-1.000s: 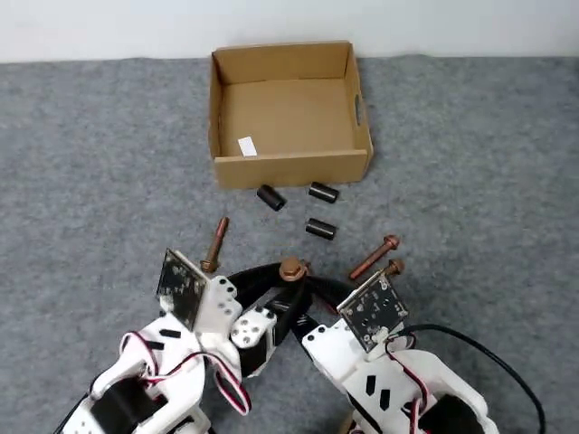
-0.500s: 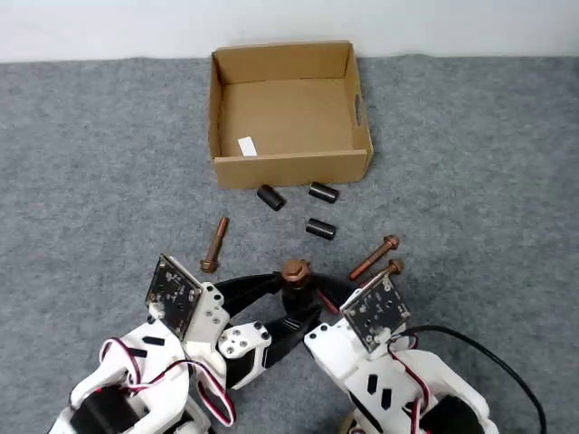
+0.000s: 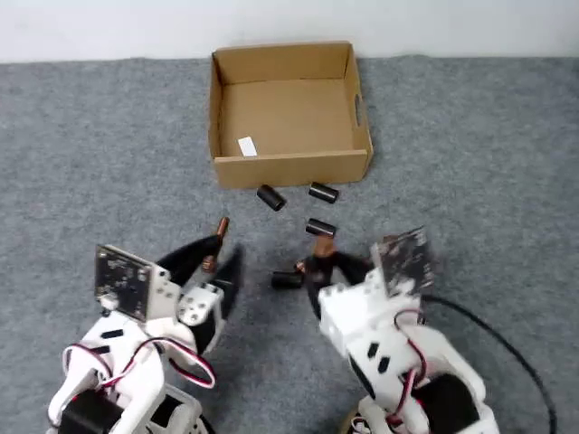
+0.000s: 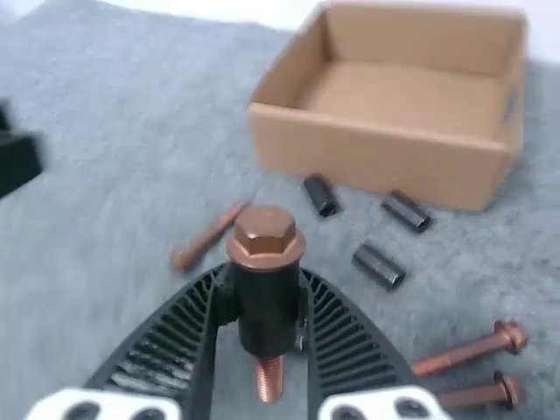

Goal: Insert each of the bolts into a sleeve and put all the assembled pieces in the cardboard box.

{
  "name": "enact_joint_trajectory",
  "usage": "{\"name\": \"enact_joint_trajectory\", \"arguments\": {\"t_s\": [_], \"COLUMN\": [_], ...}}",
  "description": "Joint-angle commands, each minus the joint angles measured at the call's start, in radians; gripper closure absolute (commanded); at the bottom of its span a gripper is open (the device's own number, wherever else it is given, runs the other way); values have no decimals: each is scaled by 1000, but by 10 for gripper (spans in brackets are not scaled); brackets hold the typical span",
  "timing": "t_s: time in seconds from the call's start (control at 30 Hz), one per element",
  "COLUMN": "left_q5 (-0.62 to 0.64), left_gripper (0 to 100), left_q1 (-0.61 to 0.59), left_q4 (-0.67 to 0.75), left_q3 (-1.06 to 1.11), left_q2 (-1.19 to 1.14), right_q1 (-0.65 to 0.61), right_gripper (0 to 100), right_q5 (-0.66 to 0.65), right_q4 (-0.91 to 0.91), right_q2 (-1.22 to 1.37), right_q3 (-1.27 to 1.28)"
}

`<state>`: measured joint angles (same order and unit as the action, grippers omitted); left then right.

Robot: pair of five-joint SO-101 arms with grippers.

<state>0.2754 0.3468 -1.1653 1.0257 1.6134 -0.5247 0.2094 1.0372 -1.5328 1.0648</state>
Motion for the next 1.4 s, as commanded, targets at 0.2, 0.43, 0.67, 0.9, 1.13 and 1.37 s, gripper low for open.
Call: {"name": "enact_joint_trajectory", "arguments": {"t_s": [0.2, 0.43, 0.67, 0.9, 1.13, 1.37], "left_q5": [-9, -9, -8, -3, -3, -3], "left_gripper": [996, 995, 995, 995, 995, 995], "left_q1": [-333, -493, -494, -499, -494, -494], "left_q4": [9, 175, 267, 299, 338, 336], "left_q3": [260, 492, 596, 622, 661, 661], "left_q2": [3, 3, 3, 3, 3, 3], "right_q1": [143, 216, 232, 236, 236, 231], "right_gripper": [991, 990, 990, 990, 989, 848], "right_q5": [86, 84, 81, -12, -87, -138], "right_q4": [-254, -392, -446, -444, -361, -188], "right_q2": [753, 1191, 1570, 1899, 2107, 2143], "right_q3": [-560, -896, -1155, -1393, -1551, -1593]}}
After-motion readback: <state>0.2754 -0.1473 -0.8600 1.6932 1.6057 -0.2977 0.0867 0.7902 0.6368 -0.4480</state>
